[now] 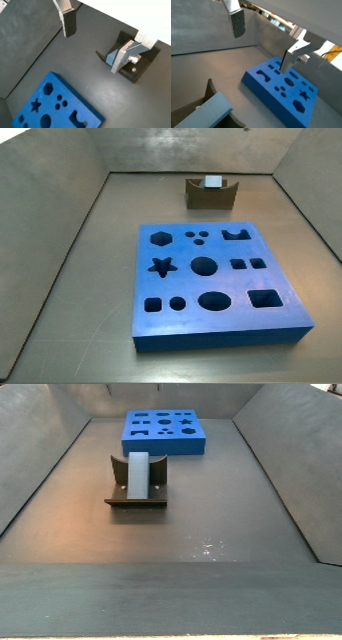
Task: Pick up the rectangle object. Move up. Place the rectangle object on the fixture. Regrasp the rectangle object. Move to above the board. Insert the rectangle object.
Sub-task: Regrasp the rectangle object.
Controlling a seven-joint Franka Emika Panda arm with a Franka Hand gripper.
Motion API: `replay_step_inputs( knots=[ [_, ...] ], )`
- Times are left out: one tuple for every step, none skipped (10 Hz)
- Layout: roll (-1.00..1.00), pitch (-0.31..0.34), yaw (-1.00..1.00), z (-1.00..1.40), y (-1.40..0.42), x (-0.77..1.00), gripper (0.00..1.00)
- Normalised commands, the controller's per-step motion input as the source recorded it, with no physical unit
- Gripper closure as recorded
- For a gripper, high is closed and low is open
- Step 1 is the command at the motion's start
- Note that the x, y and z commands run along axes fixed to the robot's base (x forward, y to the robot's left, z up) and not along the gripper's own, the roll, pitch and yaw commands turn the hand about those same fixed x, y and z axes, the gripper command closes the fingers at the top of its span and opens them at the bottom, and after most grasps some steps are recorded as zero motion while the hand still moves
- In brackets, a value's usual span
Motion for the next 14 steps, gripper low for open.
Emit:
replay_step_inputs(
  knots=[
    [1.00, 0.023, 0.00, 0.02, -0.04, -0.04, 0.00],
    [1.00, 0.018, 0.00, 0.02, -0.03, -0.04, 0.00],
    [1.00, 0.014, 0.00, 0.01, -0.03, -0.04, 0.00],
    [1.00, 0.009, 0.00, 0.02, -0.03, -0.04, 0.00],
    [1.00, 0.004, 0.00, 0.01, -0.03, -0.04, 0.00],
    [1.00, -0.001, 0.00, 0.02, -0.03, -0.04, 0.00],
    [1.00, -0.005, 0.00, 0.02, -0.03, -0.04, 0.00],
    [1.00, -0.011, 0.00, 0.02, -0.03, -0.04, 0.00],
    [1.00, -0.015, 0.00, 0.01, -0.03, -0.03, 0.00],
    [1.00, -0.021, 0.01, 0.01, -0.02, -0.03, 0.00],
    [1.00, -0.026, 0.01, 0.01, -0.02, -0.02, 0.00],
    [1.00, -0.030, 0.01, 0.01, -0.02, -0.02, 0.00],
    [1.00, -0.034, 0.01, 0.01, -0.02, -0.02, 0.00],
    [1.00, -0.040, 0.01, 0.01, -0.02, -0.01, 0.00]
  ],
)
